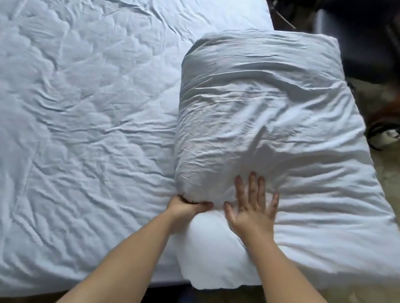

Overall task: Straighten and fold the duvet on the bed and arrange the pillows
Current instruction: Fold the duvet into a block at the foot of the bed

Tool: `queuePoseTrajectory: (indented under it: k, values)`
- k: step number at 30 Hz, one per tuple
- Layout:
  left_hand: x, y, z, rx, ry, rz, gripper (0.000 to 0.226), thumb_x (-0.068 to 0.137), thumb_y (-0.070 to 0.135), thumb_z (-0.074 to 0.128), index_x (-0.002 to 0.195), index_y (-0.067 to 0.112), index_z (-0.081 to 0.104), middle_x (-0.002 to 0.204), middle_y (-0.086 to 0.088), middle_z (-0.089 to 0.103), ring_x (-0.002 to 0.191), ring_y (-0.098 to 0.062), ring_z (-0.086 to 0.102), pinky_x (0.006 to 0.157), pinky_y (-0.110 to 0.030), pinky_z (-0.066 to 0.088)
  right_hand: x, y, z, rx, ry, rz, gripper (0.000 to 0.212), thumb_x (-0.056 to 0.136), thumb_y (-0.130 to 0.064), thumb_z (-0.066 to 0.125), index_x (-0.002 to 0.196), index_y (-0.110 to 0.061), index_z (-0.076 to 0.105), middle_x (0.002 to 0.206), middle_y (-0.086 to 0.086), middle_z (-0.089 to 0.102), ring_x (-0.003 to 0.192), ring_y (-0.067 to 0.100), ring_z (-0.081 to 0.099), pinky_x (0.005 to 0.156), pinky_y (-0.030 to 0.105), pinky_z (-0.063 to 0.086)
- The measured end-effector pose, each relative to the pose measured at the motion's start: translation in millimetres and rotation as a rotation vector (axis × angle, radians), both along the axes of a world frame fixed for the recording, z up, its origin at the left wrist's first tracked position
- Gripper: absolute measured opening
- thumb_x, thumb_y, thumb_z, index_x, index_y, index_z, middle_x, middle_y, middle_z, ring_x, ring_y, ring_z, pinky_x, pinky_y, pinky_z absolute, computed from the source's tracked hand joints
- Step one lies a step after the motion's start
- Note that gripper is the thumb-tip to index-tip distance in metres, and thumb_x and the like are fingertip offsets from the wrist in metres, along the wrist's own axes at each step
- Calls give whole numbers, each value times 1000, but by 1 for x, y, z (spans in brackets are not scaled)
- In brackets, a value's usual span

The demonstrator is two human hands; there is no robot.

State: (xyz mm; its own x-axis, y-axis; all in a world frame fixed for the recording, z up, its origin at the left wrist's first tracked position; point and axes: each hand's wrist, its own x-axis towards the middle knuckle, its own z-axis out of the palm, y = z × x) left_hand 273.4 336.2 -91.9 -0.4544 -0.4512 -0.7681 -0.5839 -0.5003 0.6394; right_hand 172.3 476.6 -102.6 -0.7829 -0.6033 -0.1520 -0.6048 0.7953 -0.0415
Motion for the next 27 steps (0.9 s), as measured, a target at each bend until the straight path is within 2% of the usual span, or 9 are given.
queuePoseTrajectory:
  k: [3,7,8,11,13,16,19,23,27]
  values:
    - [3,-4,5,-21,-12,-4,33,70,14,84,98,12,66,93,0,66,83,-13,62,50,-6,47,-2,-7,-3,-5,-10,16,82,76,-67,14,147,-32,-9,155,-3,-20,142,13,-20,108,49,-23]
    - [10,-12,14,-44,-23,-59,37,70,19,85,102,12,66,95,1,68,80,-11,64,66,-17,49,3,-16,-4,-14,-13,0,84,77,-67,24,150,-28,10,160,5,4,145,19,-1,110,51,-15]
    - [12,-15,17,-50,-16,-80,36,70,19,84,100,14,66,95,1,69,77,-9,64,65,-17,49,3,-19,0,-14,-1,-3,86,76,-68,22,150,-28,8,160,7,6,145,20,-1,109,51,-15]
    - [18,-24,27,-44,22,-127,33,72,17,83,100,11,67,85,6,68,70,-4,62,56,-11,50,3,-27,15,83,-46,6,93,65,-73,-1,146,-31,-20,158,1,-22,145,19,-21,101,50,-28]
    - [24,-31,36,-47,45,-157,38,73,18,82,106,7,66,89,4,68,71,-6,62,58,-14,49,8,-35,27,110,-73,-24,97,61,-73,-8,148,-32,-20,156,-1,-27,144,20,-24,104,52,-25]
    - [37,-42,46,-70,55,-186,43,74,21,81,111,5,65,96,-2,66,76,-13,61,67,-22,45,25,-50,43,147,-81,-60,90,74,-73,2,150,-29,-15,157,-2,-24,145,21,-19,112,55,-12]
    - [58,-57,53,-91,77,-245,47,74,23,81,113,2,65,97,-3,66,81,-16,61,71,-23,44,56,-64,57,169,-113,-101,79,91,-67,21,150,-28,-16,157,-4,-23,145,20,-19,113,54,-12]
    - [107,-87,55,-107,90,-291,47,72,21,83,110,4,64,90,-2,66,70,-12,61,57,-18,46,111,-90,67,147,-136,-116,80,92,-65,24,150,-27,-15,157,-4,-24,145,20,-19,113,52,-13]
    - [154,-122,58,-123,37,-332,52,66,25,86,109,6,64,93,-3,69,77,-16,64,64,-22,49,157,-120,74,77,-107,-99,76,94,-62,25,151,-27,-12,156,-4,-27,144,16,-22,115,51,-13]
